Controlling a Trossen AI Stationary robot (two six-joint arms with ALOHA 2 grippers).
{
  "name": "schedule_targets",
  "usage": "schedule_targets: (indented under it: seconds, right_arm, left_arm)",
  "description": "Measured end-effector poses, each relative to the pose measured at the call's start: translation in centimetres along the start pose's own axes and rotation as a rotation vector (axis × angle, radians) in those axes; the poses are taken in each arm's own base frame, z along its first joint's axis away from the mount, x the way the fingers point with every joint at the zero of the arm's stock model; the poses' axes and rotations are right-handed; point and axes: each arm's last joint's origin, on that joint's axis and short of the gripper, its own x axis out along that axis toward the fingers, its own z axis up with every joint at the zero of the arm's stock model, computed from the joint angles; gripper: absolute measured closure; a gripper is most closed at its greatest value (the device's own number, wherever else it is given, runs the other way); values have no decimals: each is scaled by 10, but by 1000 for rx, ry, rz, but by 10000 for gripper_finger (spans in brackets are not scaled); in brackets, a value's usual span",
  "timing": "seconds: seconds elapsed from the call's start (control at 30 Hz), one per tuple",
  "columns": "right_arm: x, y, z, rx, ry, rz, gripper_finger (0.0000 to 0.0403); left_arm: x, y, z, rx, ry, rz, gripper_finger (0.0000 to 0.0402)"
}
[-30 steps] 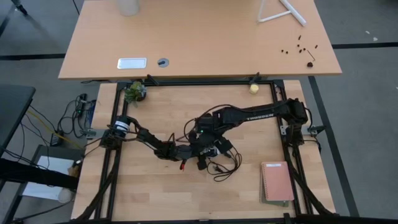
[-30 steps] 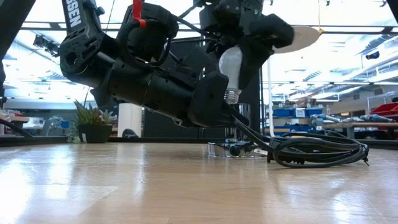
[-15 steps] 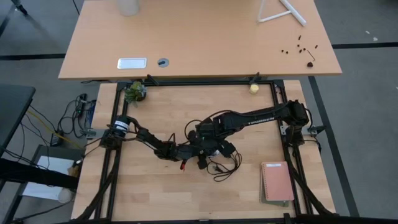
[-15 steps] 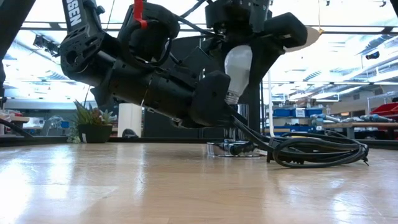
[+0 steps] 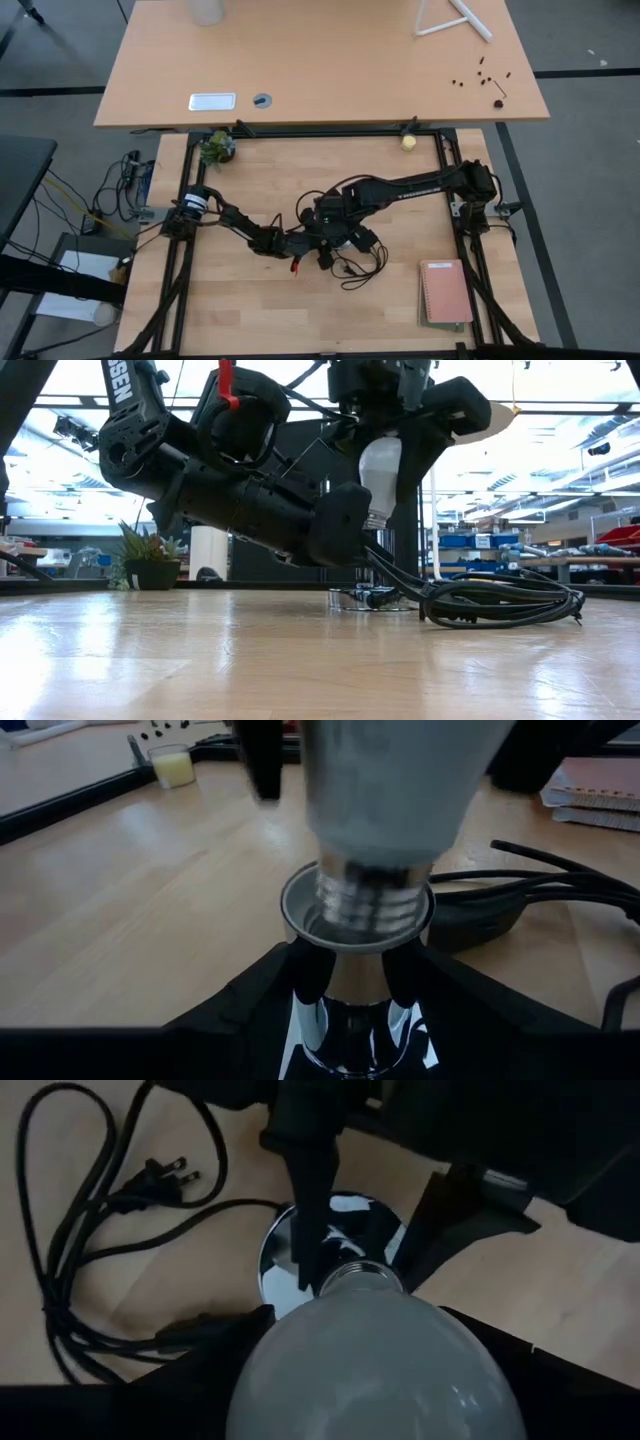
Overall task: Screw lightbulb
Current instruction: Insert the lightbulb into the lamp
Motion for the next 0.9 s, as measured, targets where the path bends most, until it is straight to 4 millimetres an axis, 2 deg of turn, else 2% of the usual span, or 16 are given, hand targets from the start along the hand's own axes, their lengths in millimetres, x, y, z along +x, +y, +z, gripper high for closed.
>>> schedule_targets:
  seconds: [0.23,0.43,0.9]
  right_arm:
    - [13,2,-5,-27,8,-3,133]
    - [14,-5,-6,-33,-30,-11,134]
    - [24,-23,-15,146,-75,68,136]
  left_arm:
    - [0,-1,0,14,-2,-2,199]
    - [-1,-1,1,6,-16,-5,199]
    - [-2,-3,2,18,-32,-9,199]
